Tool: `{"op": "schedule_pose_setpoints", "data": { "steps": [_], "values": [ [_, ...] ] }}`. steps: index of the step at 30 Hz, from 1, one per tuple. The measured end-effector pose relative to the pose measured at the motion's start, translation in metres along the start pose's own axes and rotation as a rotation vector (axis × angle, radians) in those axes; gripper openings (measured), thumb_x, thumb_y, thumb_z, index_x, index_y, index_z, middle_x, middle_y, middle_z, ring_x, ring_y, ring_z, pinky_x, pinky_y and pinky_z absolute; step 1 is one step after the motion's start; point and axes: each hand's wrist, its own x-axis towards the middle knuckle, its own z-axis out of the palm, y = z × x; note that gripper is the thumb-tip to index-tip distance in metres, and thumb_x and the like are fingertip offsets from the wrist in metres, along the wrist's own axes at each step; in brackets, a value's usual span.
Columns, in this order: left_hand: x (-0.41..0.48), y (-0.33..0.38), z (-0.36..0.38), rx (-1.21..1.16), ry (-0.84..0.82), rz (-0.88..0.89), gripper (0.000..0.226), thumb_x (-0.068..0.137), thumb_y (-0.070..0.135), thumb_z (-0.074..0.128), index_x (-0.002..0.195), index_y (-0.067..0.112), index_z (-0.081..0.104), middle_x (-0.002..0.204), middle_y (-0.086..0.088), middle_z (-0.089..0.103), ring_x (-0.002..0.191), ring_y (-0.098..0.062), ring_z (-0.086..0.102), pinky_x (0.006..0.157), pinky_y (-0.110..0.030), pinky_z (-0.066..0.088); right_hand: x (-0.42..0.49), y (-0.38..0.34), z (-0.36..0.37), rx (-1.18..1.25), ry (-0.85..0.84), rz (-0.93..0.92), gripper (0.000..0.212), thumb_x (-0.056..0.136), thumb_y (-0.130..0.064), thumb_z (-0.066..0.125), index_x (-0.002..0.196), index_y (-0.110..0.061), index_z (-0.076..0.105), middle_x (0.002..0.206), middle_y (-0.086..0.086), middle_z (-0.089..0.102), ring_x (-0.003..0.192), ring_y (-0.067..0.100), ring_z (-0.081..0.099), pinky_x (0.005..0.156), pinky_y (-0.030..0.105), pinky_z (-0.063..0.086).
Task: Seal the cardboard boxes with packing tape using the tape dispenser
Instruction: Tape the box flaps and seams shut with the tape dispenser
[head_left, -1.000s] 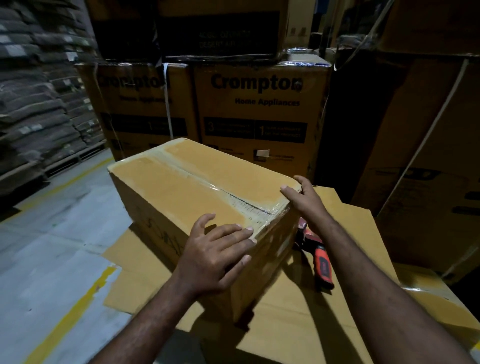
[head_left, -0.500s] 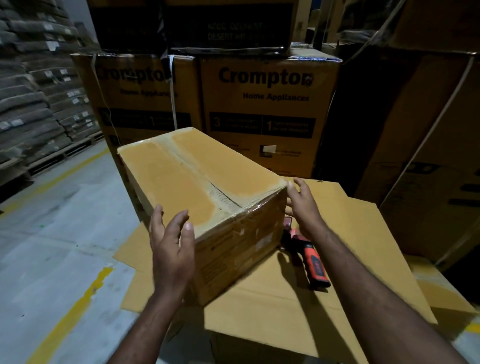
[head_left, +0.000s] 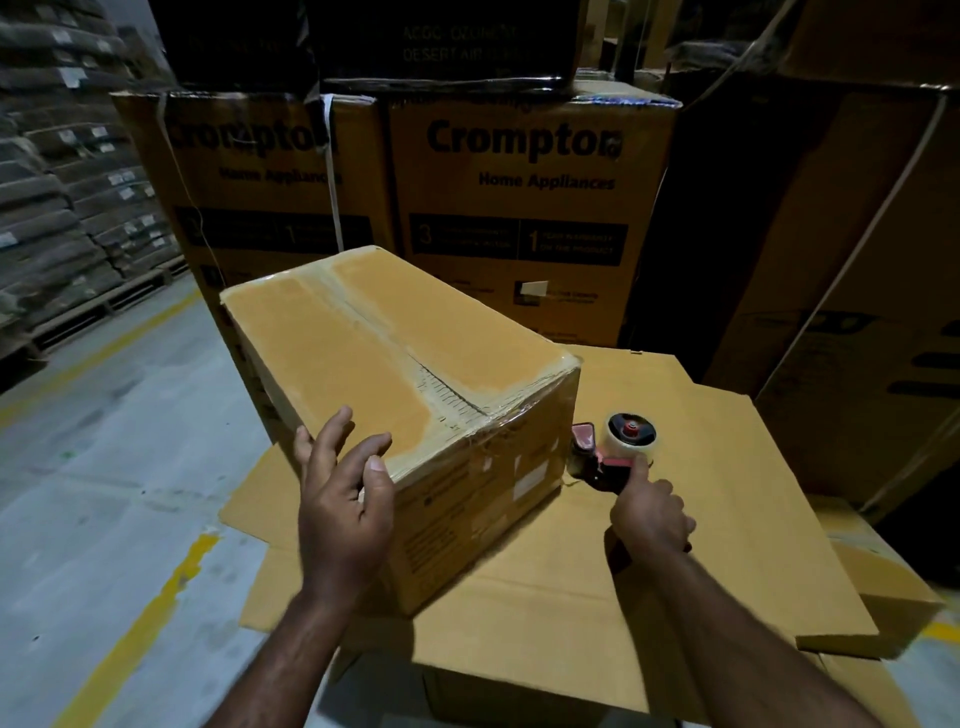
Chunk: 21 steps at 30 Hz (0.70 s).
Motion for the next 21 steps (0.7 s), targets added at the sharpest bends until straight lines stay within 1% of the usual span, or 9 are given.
{"op": "schedule_pose_setpoints", "data": {
  "steps": [3, 7, 10, 11, 14, 16, 18, 19, 21],
  "values": [
    [0.003, -0.009, -0.003, -0.009, 0.002, 0.014, 0.045, 0.097, 0.035, 0.041, 0.111, 0.01, 0.076, 0.142, -0.013, 0.056, 0.142, -0.046, 0.04, 0.116, -0.004, 0.011, 0.015, 0.005, -0.008, 0.05, 0.015, 0.083, 0.061, 0.094, -0.023, 0.055, 0.146, -0.029, 0.023, 0.113, 0.017, 0.055, 0.103, 0.034, 0.056, 0.086, 0.051, 0.048],
    [0.008, -0.016, -0.002, 0.022, -0.004, 0.056, 0.043, 0.098, 0.031, 0.041, 0.111, 0.009, 0.076, 0.132, -0.009, 0.062, 0.136, -0.041, 0.049, 0.127, -0.028, 0.011, 0.039, 0.015, -0.015, 0.125, 0.008, 0.118, 0.064, 0.093, -0.019, 0.059, 0.148, -0.029, 0.026, 0.116, 0.019, 0.054, 0.11, 0.037, 0.055, 0.09, 0.053, 0.045],
    [0.01, -0.012, -0.001, 0.021, 0.003, 0.096, 0.04, 0.098, 0.026, 0.043, 0.109, 0.005, 0.076, 0.124, -0.008, 0.065, 0.125, -0.024, 0.058, 0.127, -0.052, 0.014, 0.052, 0.011, -0.009, 0.206, -0.009, 0.132, 0.065, 0.091, -0.014, 0.061, 0.145, -0.031, 0.028, 0.113, 0.018, 0.055, 0.109, 0.037, 0.055, 0.09, 0.053, 0.048],
    [0.011, -0.013, -0.002, 0.015, 0.006, 0.106, 0.04, 0.097, 0.025, 0.043, 0.108, 0.005, 0.076, 0.122, -0.008, 0.066, 0.121, -0.017, 0.06, 0.125, -0.057, 0.015, 0.055, 0.006, -0.006, 0.24, -0.019, 0.144, 0.064, 0.09, -0.013, 0.061, 0.144, -0.03, 0.029, 0.113, 0.018, 0.054, 0.108, 0.037, 0.055, 0.09, 0.054, 0.05],
    [0.015, -0.018, -0.006, -0.013, -0.006, 0.114, 0.039, 0.097, 0.024, 0.044, 0.106, 0.005, 0.076, 0.118, -0.005, 0.068, 0.117, -0.007, 0.061, 0.124, -0.059, 0.016, 0.068, -0.007, -0.002, 0.279, -0.053, 0.134, 0.064, 0.09, -0.01, 0.059, 0.143, -0.028, 0.028, 0.111, 0.019, 0.056, 0.102, 0.037, 0.058, 0.083, 0.052, 0.055],
    [0.021, -0.024, -0.011, -0.036, -0.016, 0.108, 0.038, 0.095, 0.024, 0.045, 0.104, 0.004, 0.076, 0.116, -0.006, 0.069, 0.115, -0.007, 0.062, 0.125, -0.057, 0.017, 0.074, -0.01, -0.003, 0.258, -0.089, 0.062, 0.066, 0.092, -0.01, 0.057, 0.147, -0.028, 0.024, 0.102, 0.016, 0.057, 0.092, 0.032, 0.061, 0.07, 0.043, 0.056],
    [0.027, -0.031, -0.017, -0.072, -0.024, 0.102, 0.037, 0.093, 0.022, 0.045, 0.102, 0.004, 0.076, 0.115, -0.008, 0.071, 0.115, -0.009, 0.063, 0.124, -0.057, 0.018, 0.074, -0.009, -0.006, 0.227, -0.12, -0.038, 0.063, 0.096, -0.012, 0.056, 0.148, -0.026, 0.023, 0.092, 0.011, 0.057, 0.081, 0.025, 0.061, 0.056, 0.034, 0.048],
    [0.03, -0.034, -0.019, -0.095, -0.032, 0.103, 0.037, 0.092, 0.022, 0.046, 0.102, 0.003, 0.076, 0.115, -0.009, 0.071, 0.115, -0.01, 0.063, 0.124, -0.058, 0.018, 0.074, -0.008, -0.008, 0.193, -0.133, -0.072, 0.061, 0.097, -0.015, 0.056, 0.148, -0.025, 0.024, 0.09, 0.009, 0.057, 0.079, 0.023, 0.06, 0.054, 0.033, 0.046],
    [0.037, -0.04, -0.022, -0.137, -0.065, 0.11, 0.038, 0.09, 0.021, 0.045, 0.1, 0.0, 0.076, 0.115, -0.011, 0.071, 0.117, -0.014, 0.063, 0.124, -0.059, 0.018, 0.069, -0.012, -0.017, 0.078, -0.141, -0.062, 0.054, 0.097, -0.023, 0.056, 0.145, -0.024, 0.031, 0.088, 0.007, 0.058, 0.079, 0.022, 0.059, 0.058, 0.034, 0.047]
  ]
}}
